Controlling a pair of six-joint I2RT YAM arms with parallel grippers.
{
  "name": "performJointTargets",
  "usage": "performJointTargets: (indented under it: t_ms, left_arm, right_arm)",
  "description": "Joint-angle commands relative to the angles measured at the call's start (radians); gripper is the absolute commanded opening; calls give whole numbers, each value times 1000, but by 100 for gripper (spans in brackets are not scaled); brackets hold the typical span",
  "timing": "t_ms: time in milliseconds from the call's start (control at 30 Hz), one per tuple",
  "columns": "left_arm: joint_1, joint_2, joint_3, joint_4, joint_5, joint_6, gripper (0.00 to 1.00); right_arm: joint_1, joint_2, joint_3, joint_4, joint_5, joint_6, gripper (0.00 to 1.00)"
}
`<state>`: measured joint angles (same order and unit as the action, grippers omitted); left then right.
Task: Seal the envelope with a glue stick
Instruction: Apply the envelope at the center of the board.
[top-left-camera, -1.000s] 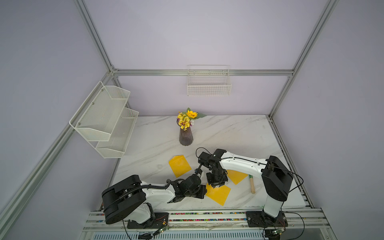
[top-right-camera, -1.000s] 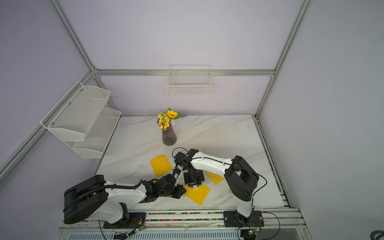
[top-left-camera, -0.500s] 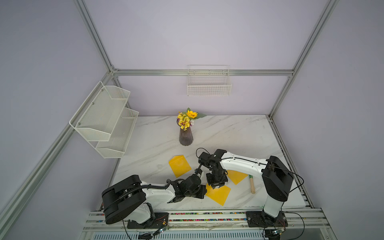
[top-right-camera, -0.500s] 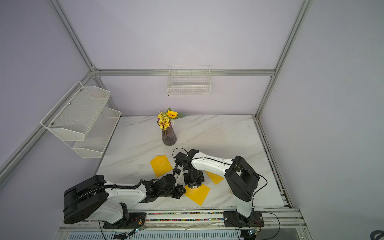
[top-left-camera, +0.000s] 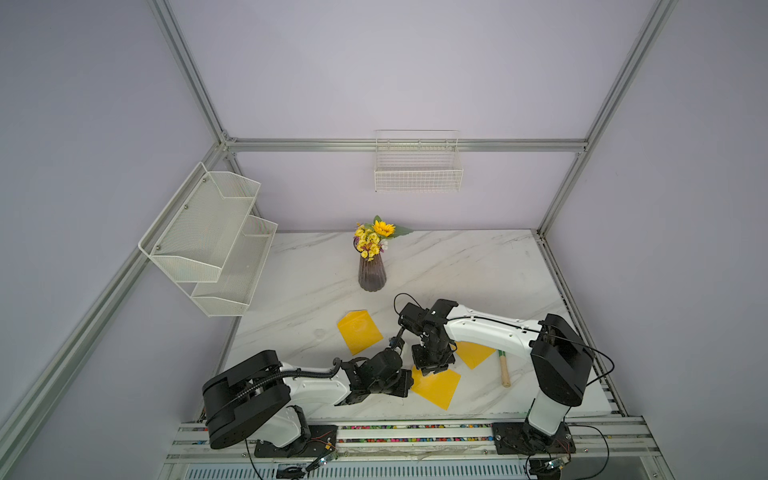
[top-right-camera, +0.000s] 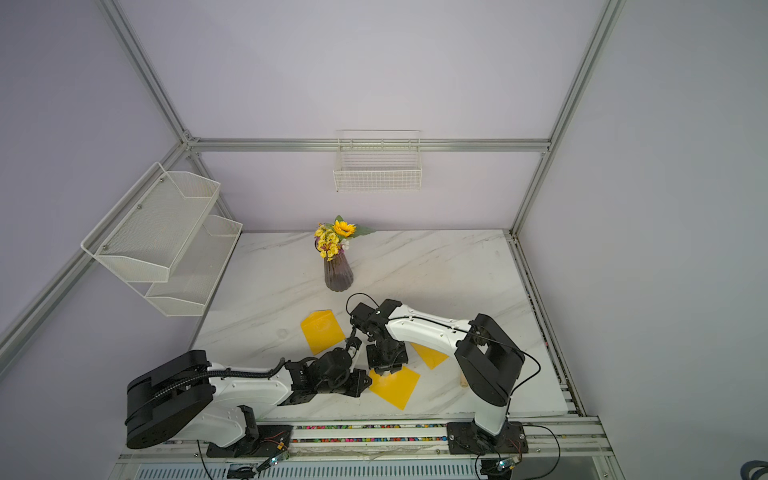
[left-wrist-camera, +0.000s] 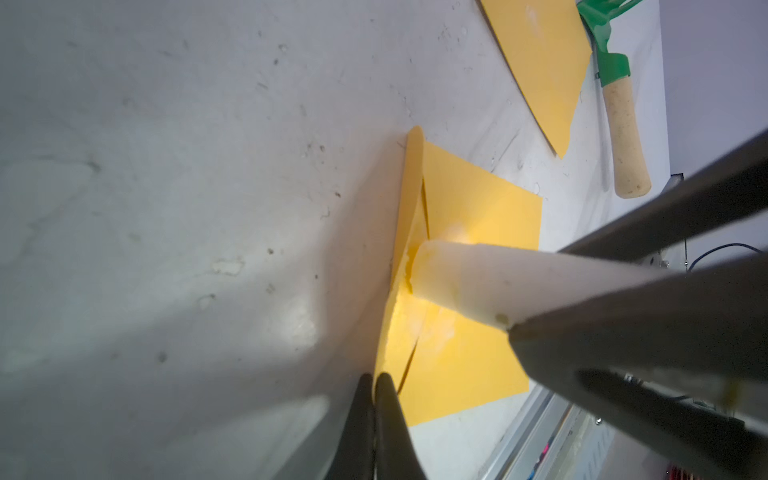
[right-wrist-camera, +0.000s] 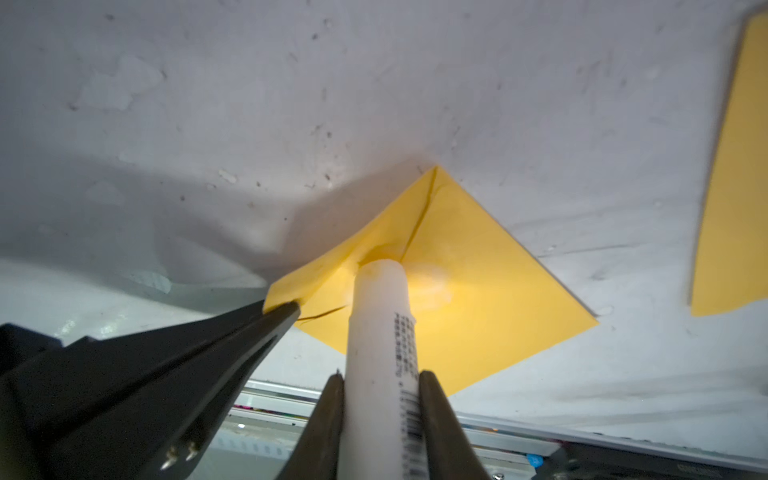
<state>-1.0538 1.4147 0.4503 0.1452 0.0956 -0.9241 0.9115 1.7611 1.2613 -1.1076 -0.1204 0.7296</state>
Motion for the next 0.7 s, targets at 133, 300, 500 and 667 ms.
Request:
performJointTargets:
  t_ms: [133, 300, 500, 667]
  left_arm:
    - [8, -113, -6, -152, -56, 4, 4]
    - [9, -190, -5, -277, -97, 8, 6]
    - [17, -283, 32, -435, -147, 32, 43]
    - [55, -336, 73, -472, -179, 79, 45]
  right_arm:
    - [-67, -178, -32, 36, 47, 28, 0]
    - [-140, -282, -90, 112, -75, 29, 0]
    - [-205, -346, -143, 116, -103, 1, 0]
    - [-223, -371, -165, 115, -106, -17, 0]
